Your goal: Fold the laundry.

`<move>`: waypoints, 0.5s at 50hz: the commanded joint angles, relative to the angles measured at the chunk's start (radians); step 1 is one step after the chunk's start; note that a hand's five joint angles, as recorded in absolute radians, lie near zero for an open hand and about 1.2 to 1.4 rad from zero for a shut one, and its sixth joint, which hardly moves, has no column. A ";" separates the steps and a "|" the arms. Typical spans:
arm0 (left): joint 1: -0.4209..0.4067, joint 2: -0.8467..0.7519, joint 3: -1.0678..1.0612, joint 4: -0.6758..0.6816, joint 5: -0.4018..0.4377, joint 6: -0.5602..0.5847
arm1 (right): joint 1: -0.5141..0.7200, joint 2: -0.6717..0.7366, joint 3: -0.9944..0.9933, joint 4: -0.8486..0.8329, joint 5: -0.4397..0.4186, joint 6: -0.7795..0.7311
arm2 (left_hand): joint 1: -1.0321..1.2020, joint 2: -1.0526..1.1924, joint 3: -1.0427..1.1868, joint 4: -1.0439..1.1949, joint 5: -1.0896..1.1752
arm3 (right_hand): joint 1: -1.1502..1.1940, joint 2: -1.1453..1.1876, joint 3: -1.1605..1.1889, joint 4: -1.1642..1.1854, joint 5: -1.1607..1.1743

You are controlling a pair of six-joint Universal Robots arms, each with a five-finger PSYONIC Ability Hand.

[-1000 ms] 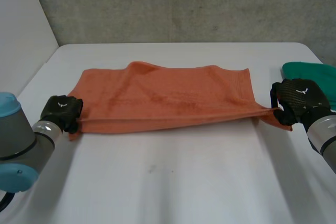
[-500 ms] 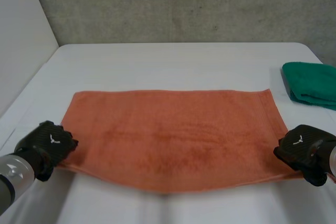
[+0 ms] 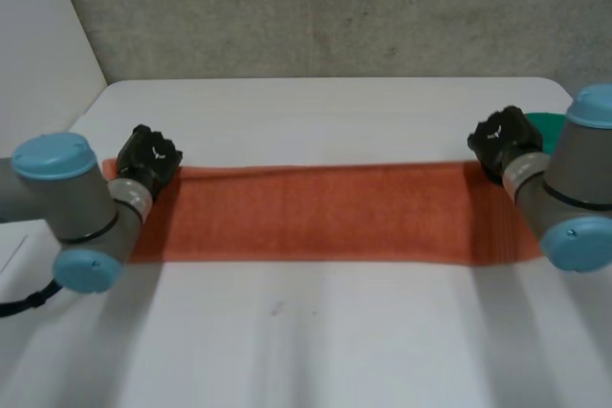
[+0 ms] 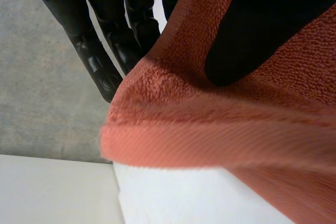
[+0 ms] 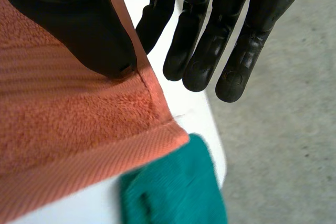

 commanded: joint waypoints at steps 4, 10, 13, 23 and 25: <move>-0.007 -0.201 0.277 0.004 -0.013 -0.045 | 0.012 0.278 -0.290 -0.100 -0.007 -0.005 | 0.265 0.201 0.205 0.197 0.250 | 0.406 0.218 0.217 0.203 0.225; -0.018 -0.235 0.314 0.012 -0.023 -0.109 | 0.013 0.342 -0.353 -0.135 0.004 0.017 | -0.797 -0.862 -0.858 -0.865 -0.812 | -0.752 -0.941 -0.942 -0.956 -0.933; -0.027 -0.236 0.307 0.012 -0.055 -0.140 | 0.012 0.318 -0.339 -0.166 0.004 0.077 | -0.955 -1.020 -1.016 -1.023 -0.970 | -0.815 -1.004 -1.005 -1.019 -0.997; -0.035 -0.014 0.117 0.007 -0.052 -0.261 | 0.001 -0.062 -0.125 -0.100 -0.007 0.371 | -0.956 -1.020 -1.016 -1.024 -0.971 | -0.815 -1.004 -1.005 -1.019 -0.997; -0.035 0.052 0.058 0.006 -0.048 -0.286 | -0.001 -0.121 -0.088 -0.070 -0.013 0.379 | -0.956 -1.021 -1.017 -1.024 -0.971 | -0.815 -1.004 -1.005 -1.019 -0.997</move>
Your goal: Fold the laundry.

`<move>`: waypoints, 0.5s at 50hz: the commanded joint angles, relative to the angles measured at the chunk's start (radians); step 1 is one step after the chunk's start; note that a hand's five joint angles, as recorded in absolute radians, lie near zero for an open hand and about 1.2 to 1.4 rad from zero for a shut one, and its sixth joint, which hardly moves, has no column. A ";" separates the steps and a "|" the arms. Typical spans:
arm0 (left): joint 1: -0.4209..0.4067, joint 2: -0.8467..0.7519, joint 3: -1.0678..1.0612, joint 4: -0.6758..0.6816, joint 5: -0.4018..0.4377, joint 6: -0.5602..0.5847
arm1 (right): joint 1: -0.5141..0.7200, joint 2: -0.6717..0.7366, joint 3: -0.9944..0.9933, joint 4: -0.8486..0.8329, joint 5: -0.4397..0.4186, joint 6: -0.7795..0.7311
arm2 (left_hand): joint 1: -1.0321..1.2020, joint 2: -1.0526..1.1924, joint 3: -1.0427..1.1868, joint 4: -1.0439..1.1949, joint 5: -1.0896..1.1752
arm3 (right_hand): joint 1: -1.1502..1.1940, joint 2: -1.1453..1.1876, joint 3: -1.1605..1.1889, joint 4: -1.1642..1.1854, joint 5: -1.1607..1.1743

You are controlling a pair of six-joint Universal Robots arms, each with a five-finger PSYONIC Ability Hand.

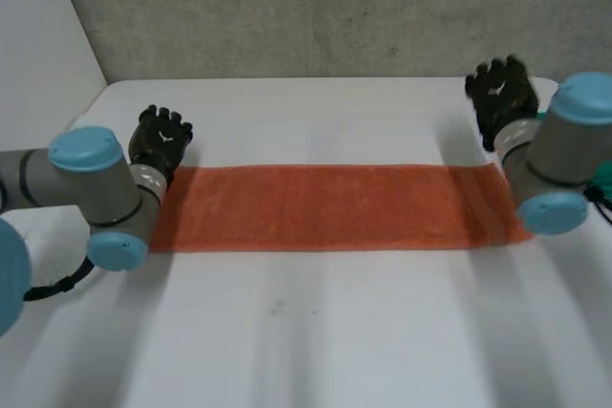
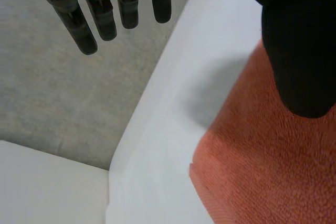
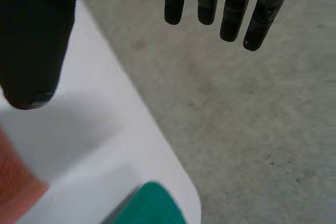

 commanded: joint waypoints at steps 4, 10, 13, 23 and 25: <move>0.002 0.347 -0.286 -0.011 0.054 -0.126 | -0.013 -0.397 0.260 0.188 -0.052 0.134 | -0.017 -0.029 -0.034 -0.028 -0.046 | -0.028 -0.042 -0.042 -0.058 -0.065; 0.017 0.508 -0.456 -0.022 0.138 -0.192 | -0.104 -0.503 0.401 0.380 -0.099 0.140 | -0.017 -0.029 -0.034 -0.028 -0.046 | -0.028 -0.042 -0.042 -0.058 -0.065; 0.034 0.551 -0.514 -0.025 0.157 -0.226 | -0.130 -0.517 0.496 0.389 -0.148 0.139 | -0.017 -0.029 -0.034 -0.028 -0.046 | -0.028 -0.042 -0.042 -0.058 -0.065; 0.076 0.604 -0.657 -0.024 0.223 -0.345 | -0.199 -0.478 0.705 0.187 -0.277 0.145 | -0.017 -0.029 -0.034 -0.028 -0.046 | 0.234 0.221 0.220 0.204 0.198; 0.085 0.604 -0.665 -0.022 0.223 -0.351 | -0.201 -0.421 0.718 0.118 -0.276 0.142 | -0.017 -0.029 -0.034 -0.028 -0.046 | 0.266 0.253 0.253 0.236 0.230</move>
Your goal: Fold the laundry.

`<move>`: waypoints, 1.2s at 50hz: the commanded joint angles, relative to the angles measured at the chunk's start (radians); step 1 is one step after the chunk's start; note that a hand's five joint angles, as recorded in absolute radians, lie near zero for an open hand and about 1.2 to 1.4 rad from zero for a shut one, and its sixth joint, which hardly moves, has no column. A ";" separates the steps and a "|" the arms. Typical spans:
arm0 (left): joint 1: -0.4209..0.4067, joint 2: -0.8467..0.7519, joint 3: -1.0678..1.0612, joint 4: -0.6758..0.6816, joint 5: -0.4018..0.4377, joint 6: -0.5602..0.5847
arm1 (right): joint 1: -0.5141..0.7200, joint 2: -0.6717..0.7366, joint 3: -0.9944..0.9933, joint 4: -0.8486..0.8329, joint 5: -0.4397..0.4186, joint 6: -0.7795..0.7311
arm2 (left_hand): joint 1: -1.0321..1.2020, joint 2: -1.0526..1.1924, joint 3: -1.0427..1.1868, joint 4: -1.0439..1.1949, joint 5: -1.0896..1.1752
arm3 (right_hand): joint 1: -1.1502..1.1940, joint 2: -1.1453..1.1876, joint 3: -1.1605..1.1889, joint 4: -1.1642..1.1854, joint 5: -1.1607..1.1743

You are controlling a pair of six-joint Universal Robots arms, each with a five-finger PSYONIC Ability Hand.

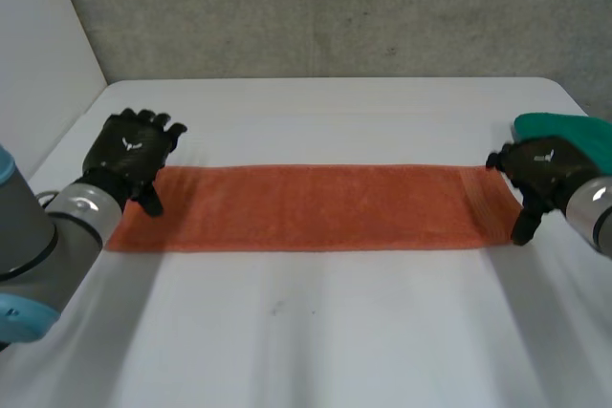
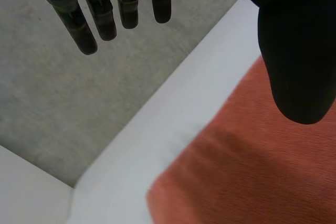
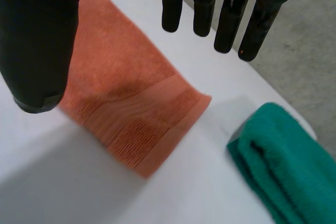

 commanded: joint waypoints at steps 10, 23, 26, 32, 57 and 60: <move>0.039 -0.007 -0.069 0.012 0.028 -0.069 | -0.074 0.215 0.078 -0.310 -0.041 -0.015 | -0.016 -0.028 -0.033 -0.027 -0.045 | 0.369 0.326 0.327 0.328 0.316; 0.036 -0.007 -0.075 0.014 0.025 -0.070 | -0.088 0.274 0.029 -0.323 -0.053 -0.014 | -0.016 -0.028 -0.033 -0.027 -0.045 | 1.161 1.118 1.119 1.120 1.108; 0.037 -0.007 -0.079 0.014 0.026 -0.070 | -0.088 0.266 0.034 -0.331 -0.054 -0.006 | -0.016 -0.028 -0.033 -0.027 -0.045 | 1.161 1.118 1.119 1.120 1.108; 0.037 -0.006 -0.079 0.014 0.023 -0.075 | -0.117 0.231 0.060 -0.311 -0.039 -0.015 | -0.016 -0.028 -0.033 -0.027 -0.045 | 1.161 1.118 1.119 1.120 1.108; 0.045 0.031 -0.098 0.005 0.020 -0.077 | -0.438 -0.005 0.074 -0.235 -0.110 -0.274 | -0.016 -0.028 -0.033 -0.027 -0.045 | 1.161 1.118 1.119 1.120 1.108; 0.048 0.045 -0.102 0.006 0.022 -0.077 | -0.267 -0.033 0.020 -0.235 -0.102 -0.221 | -0.016 -0.028 -0.033 -0.027 -0.045 | 1.161 1.118 1.119 1.120 1.108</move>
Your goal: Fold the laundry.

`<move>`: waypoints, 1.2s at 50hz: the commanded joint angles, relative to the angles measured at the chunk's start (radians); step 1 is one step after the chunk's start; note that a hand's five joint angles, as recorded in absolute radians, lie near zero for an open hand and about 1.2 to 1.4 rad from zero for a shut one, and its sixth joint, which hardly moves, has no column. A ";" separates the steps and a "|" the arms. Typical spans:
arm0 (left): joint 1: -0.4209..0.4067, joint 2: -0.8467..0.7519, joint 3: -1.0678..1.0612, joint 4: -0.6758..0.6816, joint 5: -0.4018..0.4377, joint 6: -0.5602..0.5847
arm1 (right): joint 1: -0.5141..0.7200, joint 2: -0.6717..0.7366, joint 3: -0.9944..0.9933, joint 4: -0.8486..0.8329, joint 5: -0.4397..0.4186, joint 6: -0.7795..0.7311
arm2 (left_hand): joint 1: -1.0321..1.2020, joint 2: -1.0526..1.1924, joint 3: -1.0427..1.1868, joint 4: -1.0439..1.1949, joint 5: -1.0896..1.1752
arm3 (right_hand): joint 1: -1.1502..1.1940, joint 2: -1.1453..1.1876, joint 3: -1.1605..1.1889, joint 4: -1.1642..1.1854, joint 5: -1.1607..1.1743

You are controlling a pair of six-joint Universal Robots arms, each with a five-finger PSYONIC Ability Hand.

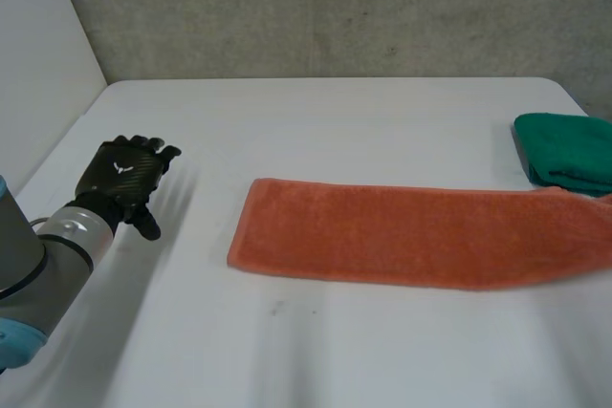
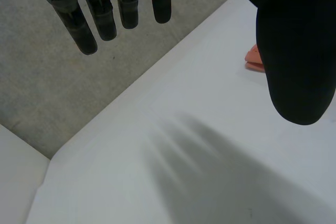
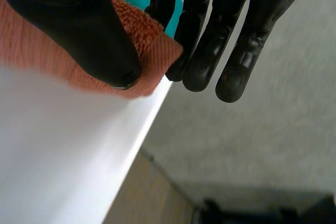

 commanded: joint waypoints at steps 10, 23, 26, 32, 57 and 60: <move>0.008 0.051 -0.010 -0.001 0.000 -0.030 | 0.856 0.036 -0.327 -0.015 0.040 0.197 | -0.016 -0.028 -0.033 -0.027 -0.045 | 0.431 0.220 0.217 0.207 0.238; 0.007 0.056 -0.024 -0.001 0.001 -0.030 | 1.281 0.469 -0.656 0.011 0.028 0.185 | -0.016 -0.028 -0.033 -0.027 -0.045 | 0.431 0.220 0.217 0.207 0.238; 0.005 0.056 -0.026 0.000 0.003 -0.030 | 1.311 0.511 -0.679 0.025 0.049 0.165 | -0.016 -0.028 -0.033 -0.027 -0.045 | 0.039 -0.172 -0.174 -0.184 -0.153; -0.005 0.054 -0.012 0.004 0.003 -0.030 | 1.297 0.443 -0.671 0.035 0.193 0.197 | -0.017 -0.029 -0.034 -0.028 -0.046 | -0.791 -1.002 -1.005 -1.015 -0.984; -0.325 -0.058 0.178 -0.003 -0.023 -0.134 | 0.812 0.018 0.060 0.033 0.152 0.619 | -0.008 -0.019 -0.025 -0.018 -0.037 | -0.461 -0.672 -0.675 -0.685 -0.654; -0.332 -0.068 0.189 -0.004 -0.037 -0.172 | 0.800 0.020 0.096 -0.015 0.149 0.621 | -0.008 -0.019 -0.025 -0.018 -0.036 | -0.399 -0.610 -0.613 -0.623 -0.592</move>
